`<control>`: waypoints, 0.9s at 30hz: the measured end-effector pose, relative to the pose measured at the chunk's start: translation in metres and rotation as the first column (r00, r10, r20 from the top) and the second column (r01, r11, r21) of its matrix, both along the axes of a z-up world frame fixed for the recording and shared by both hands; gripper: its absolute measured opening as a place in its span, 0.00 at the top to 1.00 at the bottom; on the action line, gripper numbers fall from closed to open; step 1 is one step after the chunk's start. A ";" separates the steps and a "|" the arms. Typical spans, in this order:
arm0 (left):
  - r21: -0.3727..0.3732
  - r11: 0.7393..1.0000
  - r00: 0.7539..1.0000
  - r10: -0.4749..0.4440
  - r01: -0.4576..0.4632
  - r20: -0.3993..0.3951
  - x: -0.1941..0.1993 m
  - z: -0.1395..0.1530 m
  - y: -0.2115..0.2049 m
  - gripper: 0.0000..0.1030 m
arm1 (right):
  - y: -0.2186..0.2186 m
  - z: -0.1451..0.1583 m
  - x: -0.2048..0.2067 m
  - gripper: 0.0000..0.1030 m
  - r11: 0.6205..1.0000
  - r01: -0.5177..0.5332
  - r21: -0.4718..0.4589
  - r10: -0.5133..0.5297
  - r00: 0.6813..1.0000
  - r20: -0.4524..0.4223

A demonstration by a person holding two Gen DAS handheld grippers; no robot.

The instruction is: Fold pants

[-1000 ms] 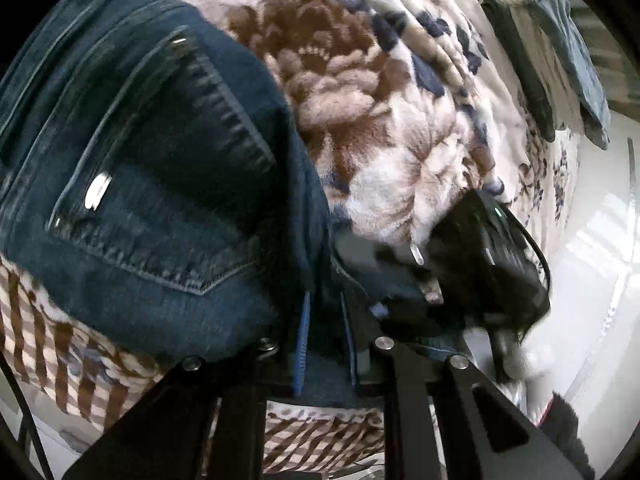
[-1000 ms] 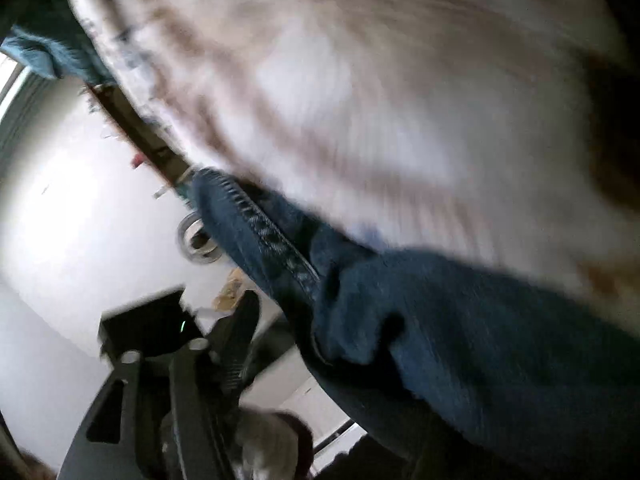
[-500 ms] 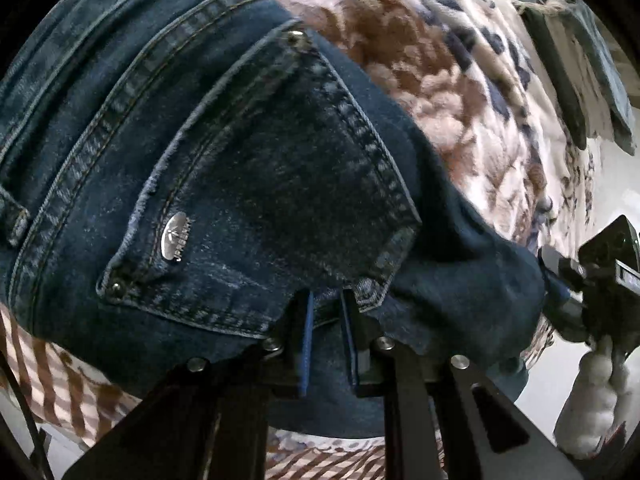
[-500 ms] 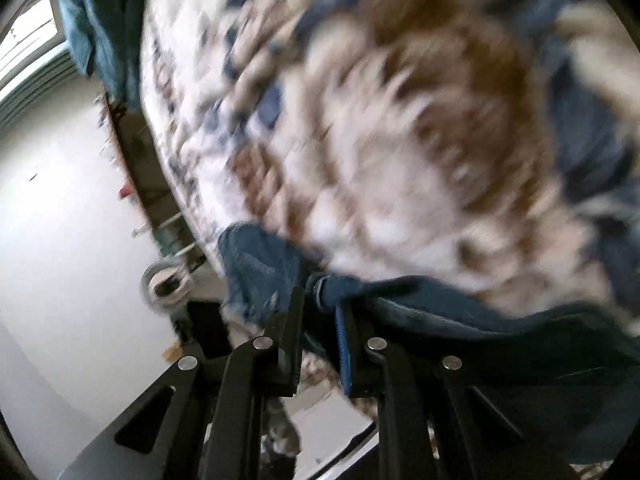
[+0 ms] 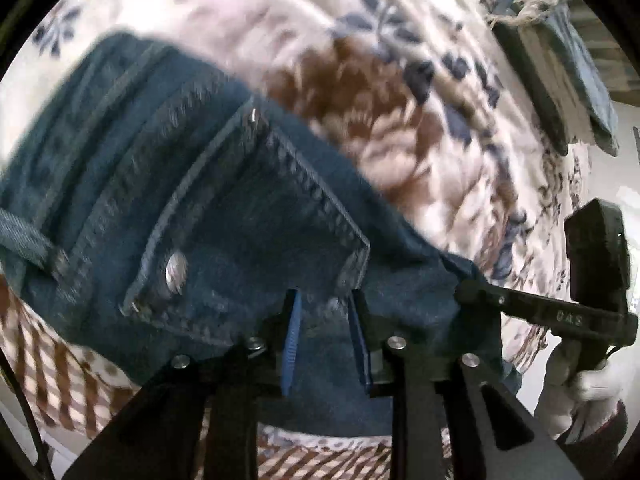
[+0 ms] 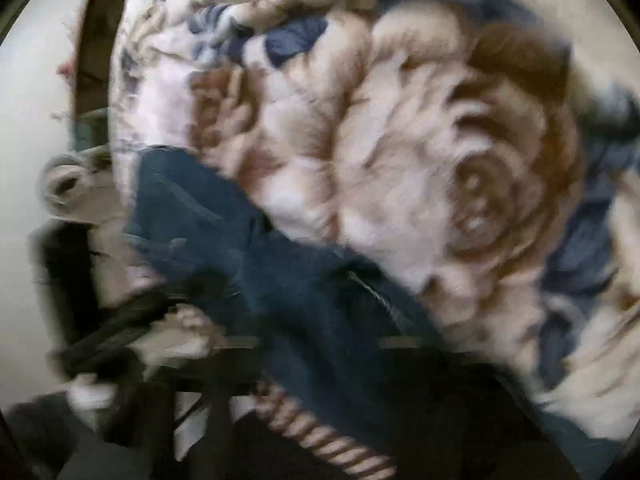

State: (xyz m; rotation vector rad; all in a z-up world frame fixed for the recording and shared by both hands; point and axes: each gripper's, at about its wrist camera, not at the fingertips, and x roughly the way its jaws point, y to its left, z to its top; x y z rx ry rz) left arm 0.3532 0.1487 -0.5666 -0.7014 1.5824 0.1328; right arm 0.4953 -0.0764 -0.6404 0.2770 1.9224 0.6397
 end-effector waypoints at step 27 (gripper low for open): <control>0.295 0.947 0.991 -0.117 0.131 -0.064 0.000 -0.016 0.084 0.74 | -0.028 -0.029 -0.229 0.82 0.591 0.775 -0.223 -0.797 0.519 -0.308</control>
